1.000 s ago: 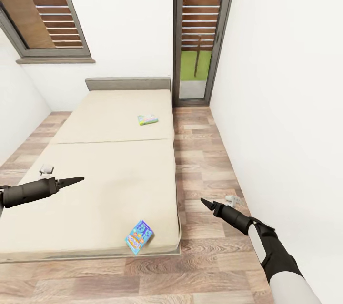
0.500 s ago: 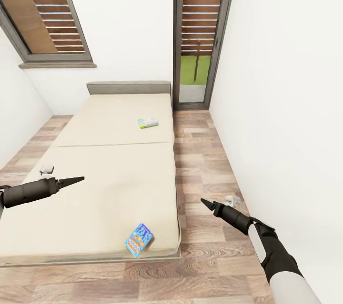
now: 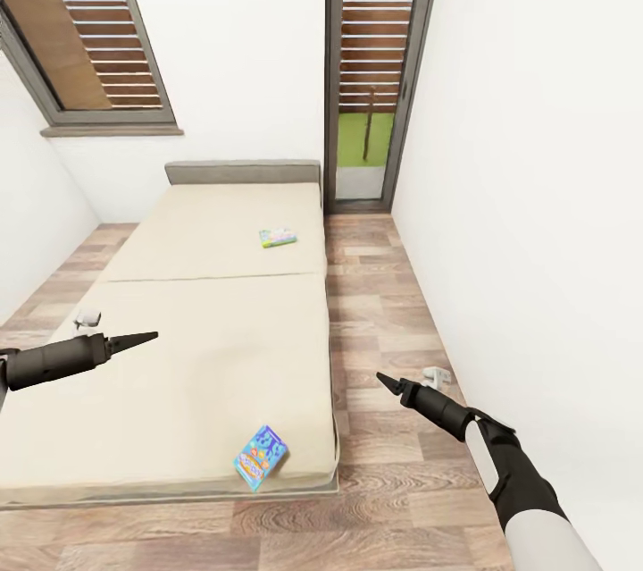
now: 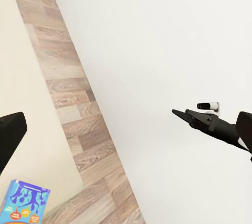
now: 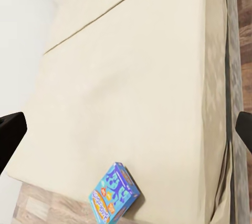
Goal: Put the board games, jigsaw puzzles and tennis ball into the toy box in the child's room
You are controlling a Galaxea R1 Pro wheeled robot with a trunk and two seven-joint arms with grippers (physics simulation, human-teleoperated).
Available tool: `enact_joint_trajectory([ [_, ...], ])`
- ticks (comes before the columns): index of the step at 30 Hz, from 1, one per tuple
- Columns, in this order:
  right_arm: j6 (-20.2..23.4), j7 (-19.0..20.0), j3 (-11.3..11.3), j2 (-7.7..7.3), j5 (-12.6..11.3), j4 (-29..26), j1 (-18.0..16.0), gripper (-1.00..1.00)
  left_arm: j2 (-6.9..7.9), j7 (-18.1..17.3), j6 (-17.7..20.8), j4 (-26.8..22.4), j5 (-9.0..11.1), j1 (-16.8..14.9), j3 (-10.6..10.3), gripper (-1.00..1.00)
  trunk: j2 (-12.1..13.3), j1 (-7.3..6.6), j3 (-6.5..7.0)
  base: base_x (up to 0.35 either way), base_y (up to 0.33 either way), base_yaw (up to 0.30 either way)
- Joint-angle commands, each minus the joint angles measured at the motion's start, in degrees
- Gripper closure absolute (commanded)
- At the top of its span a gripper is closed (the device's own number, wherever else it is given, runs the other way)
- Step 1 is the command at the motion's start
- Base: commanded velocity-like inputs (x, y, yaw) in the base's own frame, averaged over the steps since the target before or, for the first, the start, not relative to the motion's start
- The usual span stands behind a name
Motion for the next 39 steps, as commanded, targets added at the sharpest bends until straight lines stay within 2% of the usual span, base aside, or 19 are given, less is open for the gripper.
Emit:
enact_joint_trajectory([
  [1,0.5,0.1,-0.1,0.01,-0.5,0.0,0.0,-1.0,0.02,-0.2,0.6,0.0,0.0,0.0,0.0,-1.0,-0.1,0.03,0.0,0.0,0.0,0.0],
  [39,0.5,0.1,-0.1,0.01,-0.5,0.0,0.0,-1.0,0.01,-0.2,0.6,0.0,0.1,0.0,0.0,-1.0,-0.1,0.03,3.57,0.001,0.001,0.0],
])
